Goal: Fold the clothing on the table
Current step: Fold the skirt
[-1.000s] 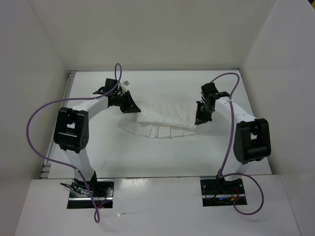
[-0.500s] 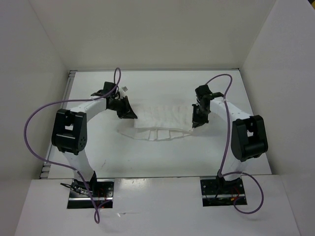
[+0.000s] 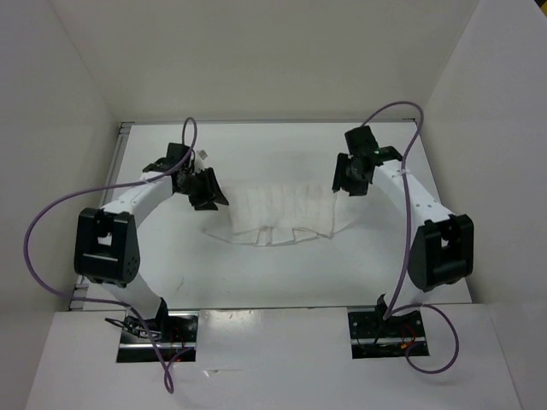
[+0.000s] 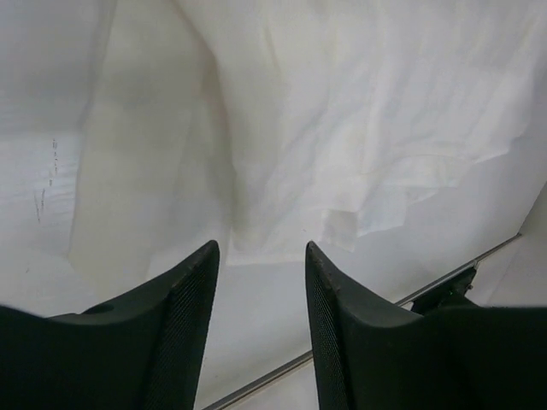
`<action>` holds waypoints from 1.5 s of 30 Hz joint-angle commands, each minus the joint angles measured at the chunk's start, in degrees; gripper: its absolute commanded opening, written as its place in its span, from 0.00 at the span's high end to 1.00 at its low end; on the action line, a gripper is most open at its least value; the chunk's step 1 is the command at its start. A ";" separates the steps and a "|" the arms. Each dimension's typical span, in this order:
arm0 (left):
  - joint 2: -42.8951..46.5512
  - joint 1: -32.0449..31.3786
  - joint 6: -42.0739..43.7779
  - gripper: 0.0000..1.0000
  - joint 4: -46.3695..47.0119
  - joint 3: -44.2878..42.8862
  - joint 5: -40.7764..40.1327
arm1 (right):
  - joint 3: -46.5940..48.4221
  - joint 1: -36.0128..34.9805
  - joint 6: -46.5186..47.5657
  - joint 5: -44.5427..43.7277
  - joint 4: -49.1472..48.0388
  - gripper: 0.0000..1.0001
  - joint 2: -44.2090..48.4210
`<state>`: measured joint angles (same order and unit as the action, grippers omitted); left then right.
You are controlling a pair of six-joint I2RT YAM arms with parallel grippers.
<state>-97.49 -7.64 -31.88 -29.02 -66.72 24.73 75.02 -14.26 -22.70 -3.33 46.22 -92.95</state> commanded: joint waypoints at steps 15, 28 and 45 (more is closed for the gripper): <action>-6.21 -4.05 -0.55 1.00 12.57 -13.70 14.12 | 8.03 4.32 3.80 0.15 -7.54 0.20 -9.88; -15.53 -4.05 1.03 1.00 14.86 -5.36 10.34 | 8.83 11.97 8.81 19.29 -11.68 0.20 -21.57; -19.93 -4.05 1.64 1.00 13.20 -7.62 8.67 | -1.37 14.09 11.00 44.44 -14.22 0.70 -22.72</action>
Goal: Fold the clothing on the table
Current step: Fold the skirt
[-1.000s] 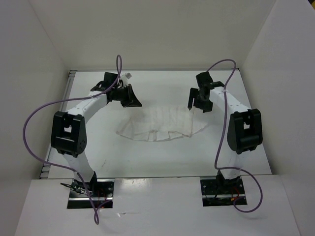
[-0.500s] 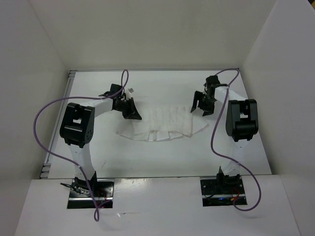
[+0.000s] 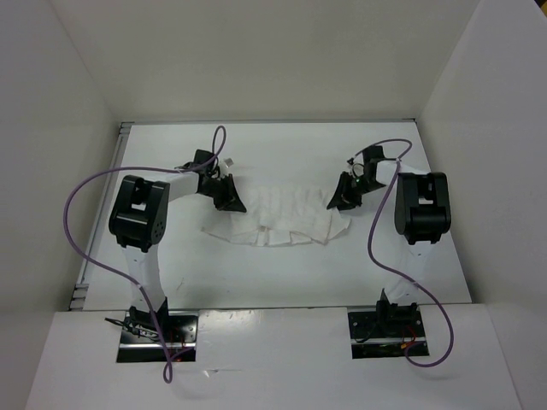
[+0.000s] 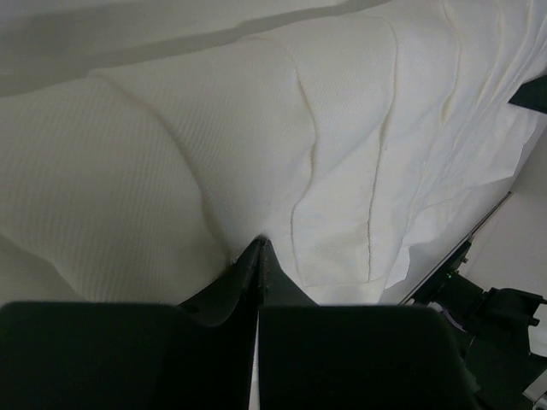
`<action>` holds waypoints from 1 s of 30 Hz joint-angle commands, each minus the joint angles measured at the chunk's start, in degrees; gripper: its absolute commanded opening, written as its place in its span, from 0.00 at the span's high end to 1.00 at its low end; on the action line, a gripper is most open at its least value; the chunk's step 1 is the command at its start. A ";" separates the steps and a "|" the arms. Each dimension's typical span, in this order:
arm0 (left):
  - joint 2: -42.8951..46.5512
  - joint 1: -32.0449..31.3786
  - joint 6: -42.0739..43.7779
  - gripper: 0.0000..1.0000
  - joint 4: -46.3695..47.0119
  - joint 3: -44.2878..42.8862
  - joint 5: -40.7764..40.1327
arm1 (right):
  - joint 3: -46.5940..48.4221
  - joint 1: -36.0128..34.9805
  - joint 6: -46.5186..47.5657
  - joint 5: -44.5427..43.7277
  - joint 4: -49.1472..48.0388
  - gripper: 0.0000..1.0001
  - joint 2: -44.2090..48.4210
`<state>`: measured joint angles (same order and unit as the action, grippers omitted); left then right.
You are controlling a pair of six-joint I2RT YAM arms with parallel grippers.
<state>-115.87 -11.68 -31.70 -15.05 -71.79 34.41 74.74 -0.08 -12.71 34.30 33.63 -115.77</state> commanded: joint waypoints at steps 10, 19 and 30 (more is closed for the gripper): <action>0.29 -0.62 5.34 0.98 -9.91 -12.31 -3.12 | -1.61 -0.10 -0.82 6.49 -3.22 1.00 2.73; -3.97 -2.64 4.81 0.94 -11.40 -30.74 7.06 | -1.61 -0.10 -3.37 2.61 -3.22 1.00 7.13; -20.00 -8.26 4.81 1.00 -17.46 -48.53 5.94 | 0.76 -1.77 -3.99 1.47 -1.99 1.00 8.80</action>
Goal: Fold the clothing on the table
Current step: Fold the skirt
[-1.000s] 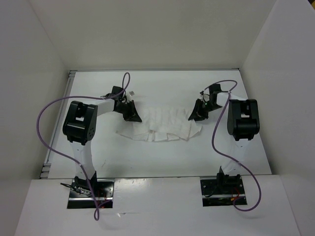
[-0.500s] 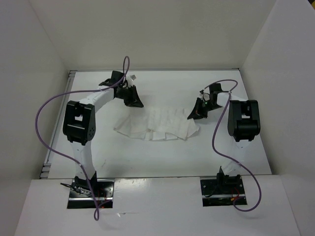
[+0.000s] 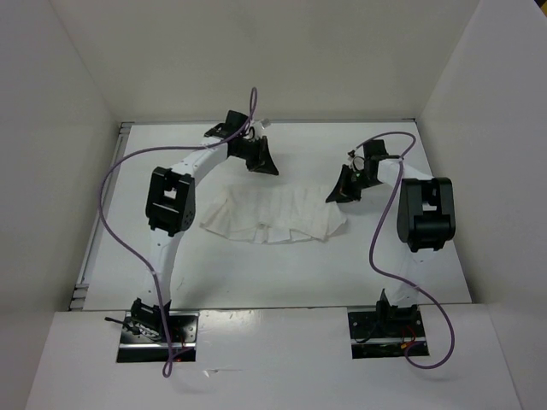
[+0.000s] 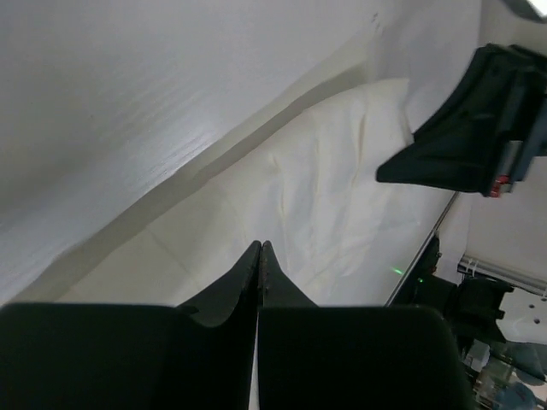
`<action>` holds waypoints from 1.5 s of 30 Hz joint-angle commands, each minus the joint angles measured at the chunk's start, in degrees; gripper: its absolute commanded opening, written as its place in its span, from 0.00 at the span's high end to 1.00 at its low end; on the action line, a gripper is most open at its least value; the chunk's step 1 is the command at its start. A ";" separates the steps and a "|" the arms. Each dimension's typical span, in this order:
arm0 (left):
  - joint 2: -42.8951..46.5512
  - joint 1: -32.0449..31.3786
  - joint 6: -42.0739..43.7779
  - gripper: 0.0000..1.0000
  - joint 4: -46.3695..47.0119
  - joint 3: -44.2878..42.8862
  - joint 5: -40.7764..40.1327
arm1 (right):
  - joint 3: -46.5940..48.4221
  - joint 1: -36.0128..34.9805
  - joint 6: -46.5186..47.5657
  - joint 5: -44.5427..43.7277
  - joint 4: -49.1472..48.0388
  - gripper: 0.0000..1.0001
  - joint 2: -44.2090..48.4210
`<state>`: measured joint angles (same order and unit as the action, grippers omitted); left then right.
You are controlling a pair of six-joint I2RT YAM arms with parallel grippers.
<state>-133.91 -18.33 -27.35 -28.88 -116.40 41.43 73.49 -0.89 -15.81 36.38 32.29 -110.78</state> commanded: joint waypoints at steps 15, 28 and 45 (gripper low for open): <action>-5.15 -5.14 3.62 1.00 -9.88 -2.44 -17.78 | 10.17 -5.71 -3.26 -3.94 1.19 1.00 6.71; -5.74 -4.61 3.54 1.00 -6.46 1.00 -15.87 | 16.06 -8.95 -4.93 -3.60 2.77 1.00 7.25; -10.40 -9.00 -2.08 1.00 -1.88 -4.00 -5.23 | 24.67 -19.86 -10.47 4.58 -2.24 1.00 3.64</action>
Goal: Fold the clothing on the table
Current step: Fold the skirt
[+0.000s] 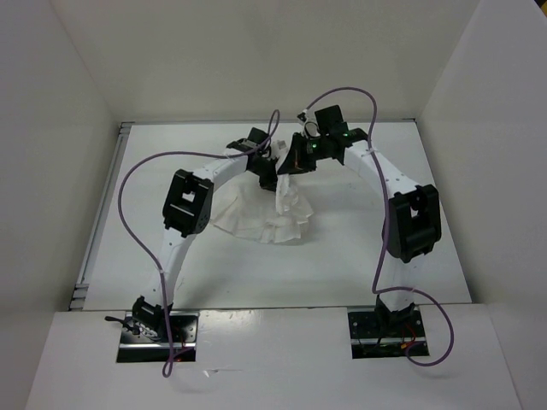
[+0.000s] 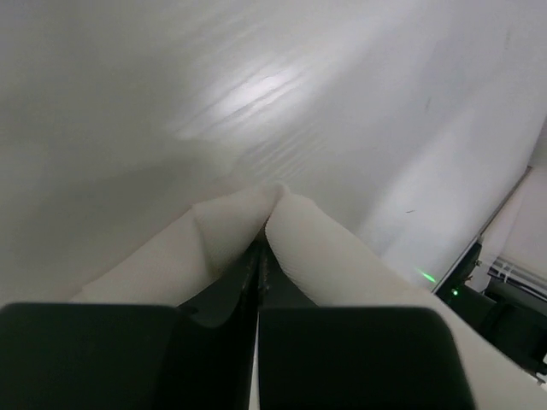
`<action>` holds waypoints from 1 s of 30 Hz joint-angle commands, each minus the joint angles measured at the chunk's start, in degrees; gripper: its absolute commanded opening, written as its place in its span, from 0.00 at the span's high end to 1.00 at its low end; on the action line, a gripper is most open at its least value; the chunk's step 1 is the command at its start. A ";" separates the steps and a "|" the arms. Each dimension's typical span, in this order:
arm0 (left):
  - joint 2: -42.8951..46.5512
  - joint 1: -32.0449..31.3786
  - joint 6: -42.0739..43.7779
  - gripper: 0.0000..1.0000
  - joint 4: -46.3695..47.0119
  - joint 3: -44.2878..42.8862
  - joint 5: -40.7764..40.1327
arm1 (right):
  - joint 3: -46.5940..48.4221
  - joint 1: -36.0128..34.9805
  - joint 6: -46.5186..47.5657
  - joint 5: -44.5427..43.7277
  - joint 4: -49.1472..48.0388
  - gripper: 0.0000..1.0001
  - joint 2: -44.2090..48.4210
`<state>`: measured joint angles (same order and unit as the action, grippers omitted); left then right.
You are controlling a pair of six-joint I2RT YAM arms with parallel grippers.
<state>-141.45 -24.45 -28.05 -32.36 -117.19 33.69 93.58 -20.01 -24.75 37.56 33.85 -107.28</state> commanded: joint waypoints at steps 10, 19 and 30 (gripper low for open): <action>4.57 0.61 -2.09 0.74 -0.25 -0.43 -1.43 | 5.12 -1.26 -0.47 0.06 -2.56 1.00 -1.43; 21.38 13.62 1.77 0.56 -1.39 11.27 -6.97 | 6.43 -0.73 0.06 -1.09 -2.03 1.00 -3.36; 25.34 23.12 4.85 0.66 -2.01 24.89 -17.42 | 10.48 -0.73 0.06 -2.23 0.34 1.00 -5.74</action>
<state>-117.30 -2.59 -25.26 -32.47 -94.98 20.53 100.18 -20.73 -24.84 35.57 34.35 -112.68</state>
